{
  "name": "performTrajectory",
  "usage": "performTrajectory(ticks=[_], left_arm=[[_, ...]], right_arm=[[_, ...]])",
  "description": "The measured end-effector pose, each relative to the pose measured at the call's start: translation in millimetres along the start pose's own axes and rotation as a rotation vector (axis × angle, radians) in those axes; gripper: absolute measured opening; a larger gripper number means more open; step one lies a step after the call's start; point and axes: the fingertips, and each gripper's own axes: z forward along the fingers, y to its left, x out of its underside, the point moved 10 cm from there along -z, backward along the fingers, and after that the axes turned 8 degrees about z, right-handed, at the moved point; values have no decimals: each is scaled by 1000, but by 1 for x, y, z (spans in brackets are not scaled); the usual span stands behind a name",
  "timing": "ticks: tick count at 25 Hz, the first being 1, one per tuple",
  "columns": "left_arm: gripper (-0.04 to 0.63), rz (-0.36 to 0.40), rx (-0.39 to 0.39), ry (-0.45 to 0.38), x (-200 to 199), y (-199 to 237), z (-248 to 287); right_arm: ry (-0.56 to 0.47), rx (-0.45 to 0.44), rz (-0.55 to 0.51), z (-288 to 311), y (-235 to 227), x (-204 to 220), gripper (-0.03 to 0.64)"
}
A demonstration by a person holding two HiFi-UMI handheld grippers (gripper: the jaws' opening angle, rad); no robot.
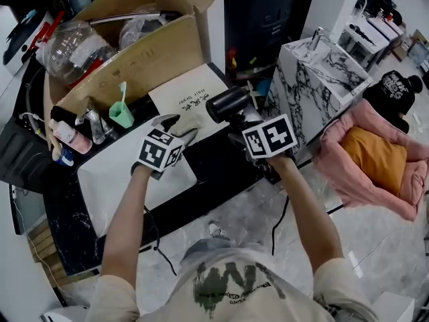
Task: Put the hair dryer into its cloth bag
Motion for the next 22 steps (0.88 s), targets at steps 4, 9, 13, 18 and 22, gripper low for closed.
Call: performTrajectory(ticks=[4, 9, 13, 18, 22], left_arm=[[284, 34, 33, 45, 3, 0, 8], [250, 94, 36, 110, 4, -1, 21], [250, 149, 48, 165, 7, -3, 30], [206, 202, 42, 219, 13, -4, 40], [157, 212, 30, 237, 18, -4, 44]], right_arm=[[-4, 8, 15, -9, -1, 13, 261], [-4, 7, 15, -16, 1, 25, 261], [-7, -3, 18, -18, 4, 32, 261], [-7, -16, 18, -16, 8, 35, 261], [1, -20, 17, -13, 10, 35, 261]])
